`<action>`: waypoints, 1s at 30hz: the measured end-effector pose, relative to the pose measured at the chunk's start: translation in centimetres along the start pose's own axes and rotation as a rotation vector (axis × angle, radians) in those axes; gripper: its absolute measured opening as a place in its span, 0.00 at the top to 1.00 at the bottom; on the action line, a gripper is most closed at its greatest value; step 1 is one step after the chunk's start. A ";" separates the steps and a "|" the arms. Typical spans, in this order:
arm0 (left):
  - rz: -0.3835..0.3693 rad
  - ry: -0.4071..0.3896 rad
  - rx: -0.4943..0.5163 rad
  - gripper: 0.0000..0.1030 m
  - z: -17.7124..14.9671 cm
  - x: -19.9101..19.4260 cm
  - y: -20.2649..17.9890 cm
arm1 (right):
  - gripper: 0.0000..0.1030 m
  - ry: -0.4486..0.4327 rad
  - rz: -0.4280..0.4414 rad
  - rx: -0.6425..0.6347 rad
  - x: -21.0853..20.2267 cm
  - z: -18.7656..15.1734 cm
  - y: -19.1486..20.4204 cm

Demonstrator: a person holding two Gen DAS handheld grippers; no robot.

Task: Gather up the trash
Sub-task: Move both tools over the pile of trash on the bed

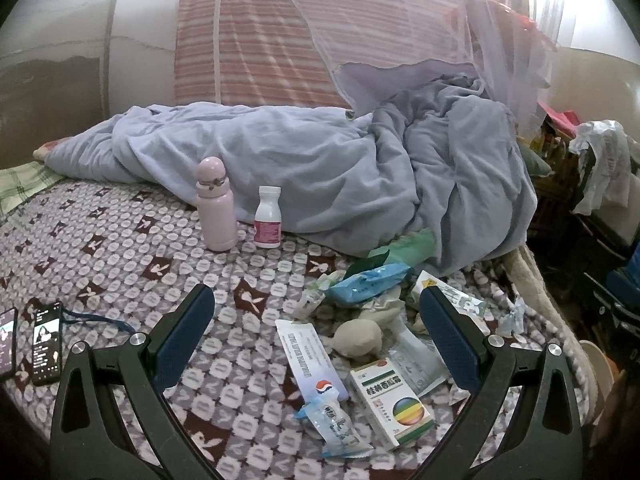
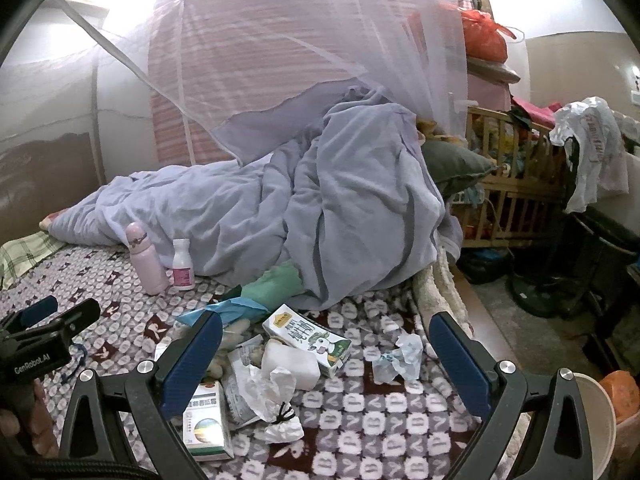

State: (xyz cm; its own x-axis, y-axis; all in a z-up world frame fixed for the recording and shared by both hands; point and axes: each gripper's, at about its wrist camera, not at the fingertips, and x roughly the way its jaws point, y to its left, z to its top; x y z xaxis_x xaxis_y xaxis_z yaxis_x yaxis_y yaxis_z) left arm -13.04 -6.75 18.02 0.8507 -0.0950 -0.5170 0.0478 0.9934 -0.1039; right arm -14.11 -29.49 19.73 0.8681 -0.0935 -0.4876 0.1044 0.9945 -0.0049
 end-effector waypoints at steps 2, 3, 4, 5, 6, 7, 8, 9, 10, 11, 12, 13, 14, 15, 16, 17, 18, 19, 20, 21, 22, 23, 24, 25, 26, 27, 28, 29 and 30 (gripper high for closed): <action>0.001 0.003 -0.002 0.01 0.0 0.1 0.1 | 0.01 0.005 0.005 -0.001 0.2 0.0 0.1; 0.000 0.004 -0.004 0.01 0.0 0.1 0.2 | 0.01 0.007 0.006 -0.002 0.3 0.0 0.2; 0.000 0.005 -0.006 0.01 0.0 0.2 0.2 | 0.01 0.008 0.006 -0.003 0.4 -0.1 0.3; 0.000 0.008 -0.006 0.01 0.0 0.2 0.2 | 0.01 0.011 0.006 -0.007 0.5 -0.1 0.4; 0.000 0.010 -0.006 0.01 -0.1 0.3 0.3 | 0.01 0.013 0.007 -0.008 0.5 -0.1 0.5; 0.001 0.011 -0.006 0.01 -0.2 0.3 0.3 | 0.01 0.014 0.008 -0.009 0.6 -0.1 0.5; 0.001 0.013 -0.006 0.01 -0.2 0.4 0.3 | 0.01 0.015 0.010 -0.009 0.6 -0.2 0.5; 0.001 0.013 -0.005 0.01 -0.2 0.4 0.4 | 0.01 0.017 0.011 -0.009 0.7 -0.2 0.6; 0.002 0.012 -0.005 0.01 -0.2 0.4 0.3 | 0.01 0.020 0.011 -0.008 0.8 -0.2 0.6; 0.003 0.012 -0.005 0.01 -0.2 0.4 0.4 | 0.01 0.021 0.011 -0.008 0.8 -0.2 0.6; 0.003 0.012 -0.005 0.01 -0.2 0.4 0.3 | 0.01 0.021 0.012 -0.007 0.8 -0.2 0.6; 0.002 0.011 -0.006 0.01 -0.2 0.5 0.4 | 0.01 0.020 0.011 -0.008 0.8 -0.2 0.6; 0.002 0.012 -0.006 0.01 -0.2 0.5 0.3 | 0.01 0.020 0.011 -0.008 0.8 -0.2 0.6; 0.003 0.012 -0.006 0.01 -0.2 0.5 0.3 | 0.01 0.020 0.010 -0.008 0.8 -0.2 0.6; 0.003 0.013 -0.006 0.01 -0.2 0.5 0.3 | 0.01 0.021 0.011 -0.009 0.8 -0.2 0.6; 0.002 0.015 -0.006 0.01 -0.2 0.5 0.4 | 0.01 0.022 0.011 -0.009 0.8 -0.2 0.6; 0.001 0.016 -0.006 0.01 -0.3 0.5 0.4 | 0.01 0.023 0.011 -0.010 0.9 -0.2 0.6; 0.001 0.017 -0.005 0.01 -0.3 0.5 0.4 | 0.01 0.024 0.011 -0.011 0.9 -0.3 0.7; 0.002 0.017 -0.005 0.01 -0.3 0.5 0.5 | 0.01 0.025 0.011 -0.011 1.0 -0.4 0.8; 0.003 0.017 -0.006 0.01 -0.4 0.6 0.5 | 0.01 0.028 0.011 -0.011 1.1 -0.4 0.8; 0.002 0.018 -0.007 0.01 -0.4 0.6 0.5 | 0.01 0.030 0.012 -0.010 1.2 -0.5 0.8; 0.001 0.020 -0.010 0.01 -0.4 0.7 0.6 | 0.01 0.033 0.012 -0.011 1.2 -0.6 0.9; 0.001 0.022 -0.011 0.01 -0.4 0.8 0.7 | 0.01 0.034 0.012 -0.013 1.2 -0.6 0.9; 0.002 0.023 -0.011 0.01 -0.5 0.8 0.7 | 0.01 0.035 0.010 -0.015 1.3 -0.7 0.9; 0.003 0.024 -0.011 0.01 -0.5 0.8 0.7 | 0.01 0.036 0.009 -0.016 1.3 -0.7 1.0; 0.005 0.026 -0.010 0.01 -0.6 0.9 0.8 | 0.01 0.039 0.010 -0.015 1.4 -0.8 1.0; 0.006 0.028 -0.009 0.01 -0.6 0.9 0.7 | 0.01 0.042 0.013 -0.014 1.5 -0.9 1.0; 0.007 0.030 -0.009 0.01 -0.7 1.0 0.8 | 0.01 0.044 0.014 -0.013 1.5 -0.8 0.9; 0.008 0.032 -0.009 0.01 -0.8 1.0 0.8 | 0.01 0.046 0.014 -0.013 1.6 -0.9 0.9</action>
State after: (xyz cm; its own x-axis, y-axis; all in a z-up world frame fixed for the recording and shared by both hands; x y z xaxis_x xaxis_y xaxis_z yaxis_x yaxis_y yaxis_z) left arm -12.52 -6.11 16.74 0.8338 -0.0889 -0.5449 0.0359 0.9936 -0.1073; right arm -13.03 -28.72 18.17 0.8459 -0.0778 -0.5276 0.0859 0.9963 -0.0092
